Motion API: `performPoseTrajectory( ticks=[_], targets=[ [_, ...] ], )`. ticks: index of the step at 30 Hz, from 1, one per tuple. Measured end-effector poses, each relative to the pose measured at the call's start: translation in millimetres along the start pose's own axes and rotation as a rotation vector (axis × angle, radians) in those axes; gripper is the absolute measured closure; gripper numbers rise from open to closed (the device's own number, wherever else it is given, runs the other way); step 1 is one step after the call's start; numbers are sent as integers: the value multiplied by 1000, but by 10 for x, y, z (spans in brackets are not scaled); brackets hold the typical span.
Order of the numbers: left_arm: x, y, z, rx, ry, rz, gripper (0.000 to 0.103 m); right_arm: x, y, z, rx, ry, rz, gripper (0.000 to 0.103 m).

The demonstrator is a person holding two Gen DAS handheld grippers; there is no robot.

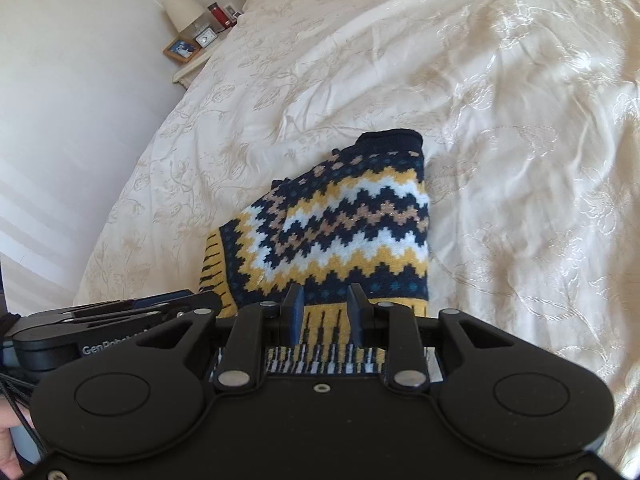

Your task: Fold small clothes

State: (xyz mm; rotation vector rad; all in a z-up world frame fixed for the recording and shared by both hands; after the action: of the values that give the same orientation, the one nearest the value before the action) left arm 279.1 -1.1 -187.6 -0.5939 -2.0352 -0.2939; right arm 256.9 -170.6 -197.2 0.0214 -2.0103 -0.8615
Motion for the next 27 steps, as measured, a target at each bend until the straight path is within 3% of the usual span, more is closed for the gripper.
performPoseTrajectory(
  ticks=[4,7,10,14,21,27],
  targets=[
    [-311,-50,12,-24,25,-31,71,8,-69,-56,25,-5,21,67],
    [-510,119,236,-19,127,-113,69,-3,-94,-136,42,-18,29,64],
    [-511,186,375,-23,118,-112,68,-30,-110,-255,65,-41,39,53],
    [-464,170,389,-48,112,-119,68,-218,-190,-449,78,-44,96,53],
    [-452,149,410,-26,109,-130,67,-774,-264,-601,130,49,156,53],
    [-444,139,430,-24,103,-126,67,-1129,-248,-646,171,102,207,46]
  ],
)
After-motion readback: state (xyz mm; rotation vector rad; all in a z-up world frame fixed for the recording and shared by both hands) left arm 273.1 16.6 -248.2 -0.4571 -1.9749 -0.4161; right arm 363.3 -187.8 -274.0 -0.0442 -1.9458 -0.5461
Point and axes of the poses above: each gripper's, at about its wrist camera, not at the fingertips, and x roughly against the way its jaws point, y to its left, z to its underside, the point moved 7 cm from there along -x, roughly the way its jaws point, and after that the axes turned 11 degrees about -x, right-handed, at the moved point
